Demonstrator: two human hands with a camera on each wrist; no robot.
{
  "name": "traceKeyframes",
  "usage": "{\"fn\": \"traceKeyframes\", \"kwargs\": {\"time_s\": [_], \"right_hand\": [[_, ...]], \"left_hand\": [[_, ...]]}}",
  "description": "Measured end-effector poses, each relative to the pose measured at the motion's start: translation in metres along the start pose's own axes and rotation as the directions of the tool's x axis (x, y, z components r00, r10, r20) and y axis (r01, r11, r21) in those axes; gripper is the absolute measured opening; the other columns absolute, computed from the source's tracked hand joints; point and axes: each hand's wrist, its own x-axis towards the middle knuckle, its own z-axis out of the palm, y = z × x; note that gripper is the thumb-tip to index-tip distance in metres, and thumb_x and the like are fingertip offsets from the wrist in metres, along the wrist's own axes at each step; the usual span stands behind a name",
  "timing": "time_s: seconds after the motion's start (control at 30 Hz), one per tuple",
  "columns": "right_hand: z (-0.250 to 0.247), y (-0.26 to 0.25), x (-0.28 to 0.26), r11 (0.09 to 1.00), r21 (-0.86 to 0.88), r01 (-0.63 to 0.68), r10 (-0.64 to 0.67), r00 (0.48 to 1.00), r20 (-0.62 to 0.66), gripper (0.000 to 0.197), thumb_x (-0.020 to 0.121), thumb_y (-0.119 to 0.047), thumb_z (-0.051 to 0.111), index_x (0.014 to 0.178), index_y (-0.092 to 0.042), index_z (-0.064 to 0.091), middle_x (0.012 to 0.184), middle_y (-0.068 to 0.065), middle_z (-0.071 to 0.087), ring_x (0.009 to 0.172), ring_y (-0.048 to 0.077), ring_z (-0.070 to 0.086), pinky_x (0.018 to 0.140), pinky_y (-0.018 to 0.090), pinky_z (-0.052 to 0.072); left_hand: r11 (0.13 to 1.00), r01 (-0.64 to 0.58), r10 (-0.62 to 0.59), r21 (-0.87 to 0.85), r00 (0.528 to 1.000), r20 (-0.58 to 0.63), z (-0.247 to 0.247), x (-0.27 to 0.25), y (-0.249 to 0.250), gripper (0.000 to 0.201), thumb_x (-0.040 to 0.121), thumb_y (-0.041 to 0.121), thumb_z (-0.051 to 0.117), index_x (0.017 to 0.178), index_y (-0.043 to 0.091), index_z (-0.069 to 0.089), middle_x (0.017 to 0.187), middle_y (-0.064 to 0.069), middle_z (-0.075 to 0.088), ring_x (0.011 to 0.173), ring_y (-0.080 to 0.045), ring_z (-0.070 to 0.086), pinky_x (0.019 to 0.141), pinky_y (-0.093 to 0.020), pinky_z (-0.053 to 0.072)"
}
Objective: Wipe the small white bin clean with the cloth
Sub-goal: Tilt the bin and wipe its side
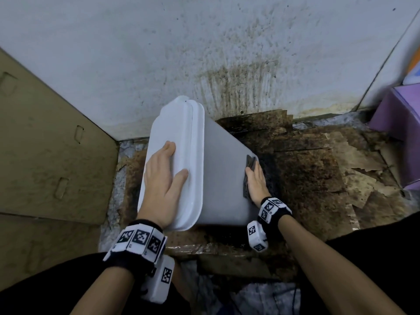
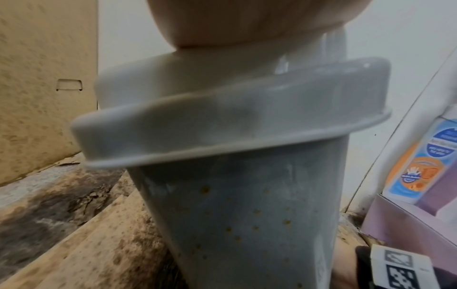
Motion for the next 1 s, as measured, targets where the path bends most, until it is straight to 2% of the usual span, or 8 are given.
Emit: {"fn": "traceKeyframes", "kwargs": {"time_s": [0.1,0.27,0.4,0.53,0.63,0.8,0.9,1.0], "right_hand": [[0.006,-0.003,0.003,0.999,0.035,-0.013,0.015,0.999,-0.037,0.061,0.106,-0.037,0.027,0.16,-0.02,0.004,0.168,0.0,0.004,0.154,0.015,0.003,0.125,0.036,-0.001],[0.017,-0.011,-0.005,0.993,0.106,-0.048,0.058,0.993,-0.1,0.059,0.107,-0.034,0.025,0.16,-0.017,0.006,0.168,0.002,0.005,0.155,0.016,0.003,0.125,0.038,-0.001],[0.032,-0.032,-0.043,0.986,0.168,-0.015,0.034,0.993,-0.113,0.06,0.107,-0.035,0.027,0.16,-0.018,0.005,0.168,-0.002,0.002,0.154,0.012,-0.002,0.125,0.037,-0.003],[0.053,-0.054,-0.095,0.982,0.012,0.186,-0.184,0.978,-0.099,0.058,0.105,-0.037,0.018,0.159,-0.017,0.009,0.165,-0.01,0.004,0.153,0.007,-0.001,0.123,0.029,-0.002],[0.063,-0.058,-0.12,0.964,0.045,0.261,-0.257,0.962,-0.089,0.057,0.107,-0.038,0.022,0.16,-0.028,0.002,0.159,-0.025,-0.001,0.149,-0.005,-0.003,0.122,0.024,-0.004],[0.053,-0.024,-0.12,0.881,-0.071,0.467,-0.472,0.874,-0.117,0.062,0.103,-0.048,0.018,0.16,-0.026,0.007,0.167,-0.013,0.005,0.152,-0.003,-0.001,0.122,0.019,0.0],[0.048,0.005,-0.112,0.916,-0.046,0.399,-0.401,0.906,-0.134,0.064,0.101,-0.051,0.016,0.16,-0.027,0.007,0.167,-0.013,0.004,0.151,-0.003,-0.001,0.124,0.025,0.002],[0.042,0.026,-0.1,0.98,0.038,0.197,-0.188,0.968,-0.169,0.063,0.101,-0.05,0.018,0.16,-0.029,0.006,0.167,-0.012,0.002,0.152,0.0,0.0,0.126,0.032,0.001]], "left_hand": [[1.0,-0.001,0.001,0.009,1.0,-0.002,0.0,0.0,0.0,0.065,0.092,0.05,0.037,0.152,0.025,0.027,0.15,0.02,0.023,0.138,0.009,0.012,0.118,-0.026,0.01],[1.0,0.012,-0.012,0.019,1.0,-0.017,-0.003,-0.001,0.003,0.07,0.089,0.051,0.034,0.152,0.021,0.029,0.158,0.007,0.026,0.138,0.006,0.014,0.116,-0.022,0.009],[0.999,-0.001,0.002,0.042,1.0,-0.021,-0.001,-0.001,0.008,0.071,0.088,0.051,0.034,0.151,0.019,0.031,0.158,0.003,0.029,0.143,-0.007,0.02,0.117,-0.027,0.011],[0.998,-0.012,0.014,0.062,0.999,-0.03,-0.001,0.0,0.007,0.072,0.088,0.051,0.032,0.151,0.015,0.031,0.157,-0.001,0.031,0.143,-0.012,0.022,0.117,-0.025,0.011],[0.998,-0.017,0.019,0.063,0.999,-0.04,0.0,0.0,0.007,0.072,0.088,0.05,0.032,0.15,0.014,0.032,0.156,-0.002,0.032,0.143,-0.013,0.022,0.117,-0.025,0.011],[0.998,-0.023,0.025,0.055,0.999,-0.04,0.003,-0.001,0.011,0.071,0.088,0.049,0.035,0.15,0.016,0.033,0.156,0.0,0.032,0.143,-0.011,0.021,0.116,-0.023,0.01],[0.999,-0.015,0.016,0.044,0.999,-0.04,0.003,-0.001,0.01,0.07,0.087,0.049,0.036,0.15,0.017,0.033,0.156,0.002,0.031,0.143,-0.008,0.02,0.116,-0.024,0.01],[0.999,-0.017,0.018,0.031,0.999,-0.039,0.003,-0.001,0.011,0.071,0.087,0.05,0.036,0.15,0.018,0.033,0.156,0.003,0.031,0.143,-0.008,0.02,0.117,-0.025,0.011]]}}
